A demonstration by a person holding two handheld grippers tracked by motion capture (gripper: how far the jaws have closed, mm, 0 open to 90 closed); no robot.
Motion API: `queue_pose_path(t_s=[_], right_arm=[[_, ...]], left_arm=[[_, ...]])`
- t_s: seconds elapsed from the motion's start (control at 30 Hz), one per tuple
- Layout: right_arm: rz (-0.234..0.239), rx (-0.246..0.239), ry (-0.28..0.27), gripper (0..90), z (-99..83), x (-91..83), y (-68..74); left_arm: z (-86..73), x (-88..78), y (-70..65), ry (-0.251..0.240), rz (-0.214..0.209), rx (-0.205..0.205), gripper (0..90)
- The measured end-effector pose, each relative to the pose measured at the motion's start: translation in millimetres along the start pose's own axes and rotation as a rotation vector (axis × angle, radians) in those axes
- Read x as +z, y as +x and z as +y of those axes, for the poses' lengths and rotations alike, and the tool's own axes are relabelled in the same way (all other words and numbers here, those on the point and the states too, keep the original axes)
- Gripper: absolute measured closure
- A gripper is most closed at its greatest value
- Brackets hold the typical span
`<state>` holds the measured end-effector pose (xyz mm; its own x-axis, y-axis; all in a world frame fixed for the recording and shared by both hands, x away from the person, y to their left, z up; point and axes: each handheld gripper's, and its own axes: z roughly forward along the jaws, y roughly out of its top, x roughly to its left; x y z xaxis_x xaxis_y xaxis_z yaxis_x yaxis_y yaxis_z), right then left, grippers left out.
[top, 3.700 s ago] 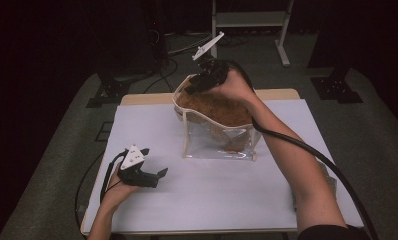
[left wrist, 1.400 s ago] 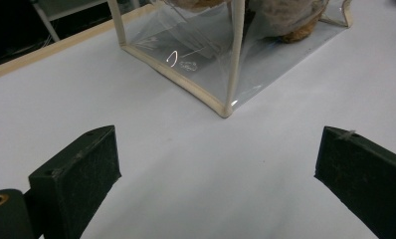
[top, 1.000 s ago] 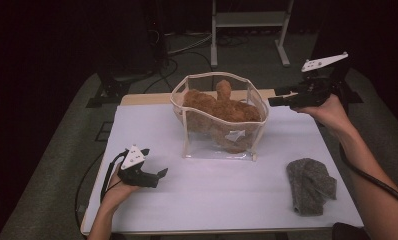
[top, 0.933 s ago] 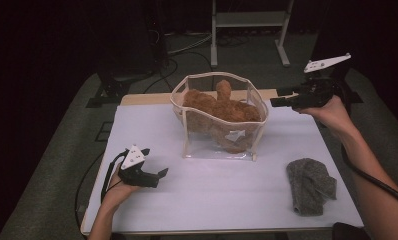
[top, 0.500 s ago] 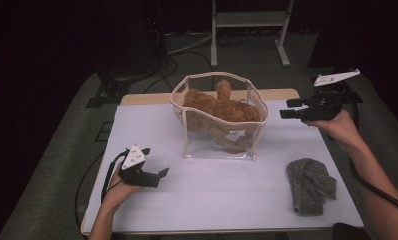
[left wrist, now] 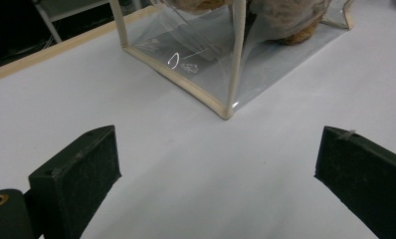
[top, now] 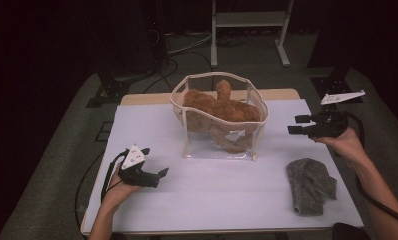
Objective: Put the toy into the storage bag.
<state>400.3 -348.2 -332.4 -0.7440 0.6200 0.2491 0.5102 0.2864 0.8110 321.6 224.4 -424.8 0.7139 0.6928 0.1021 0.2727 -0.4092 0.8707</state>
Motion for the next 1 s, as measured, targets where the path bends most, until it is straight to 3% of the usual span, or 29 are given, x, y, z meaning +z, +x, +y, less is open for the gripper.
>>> queue_pose_path(t_s=[0.37,1.0], right_arm=[[0.0,0.027,0.007,26.6,-27.8,4.0,-4.9],[0.011,0.057,0.022,26.0,-78.3,15.3,0.8]], left_arm=[[0.6,-0.6,-0.7,0.002,0.001,0.004,3.1],[-0.4,0.0,-0.2,0.003,0.002,0.001,3.1]])
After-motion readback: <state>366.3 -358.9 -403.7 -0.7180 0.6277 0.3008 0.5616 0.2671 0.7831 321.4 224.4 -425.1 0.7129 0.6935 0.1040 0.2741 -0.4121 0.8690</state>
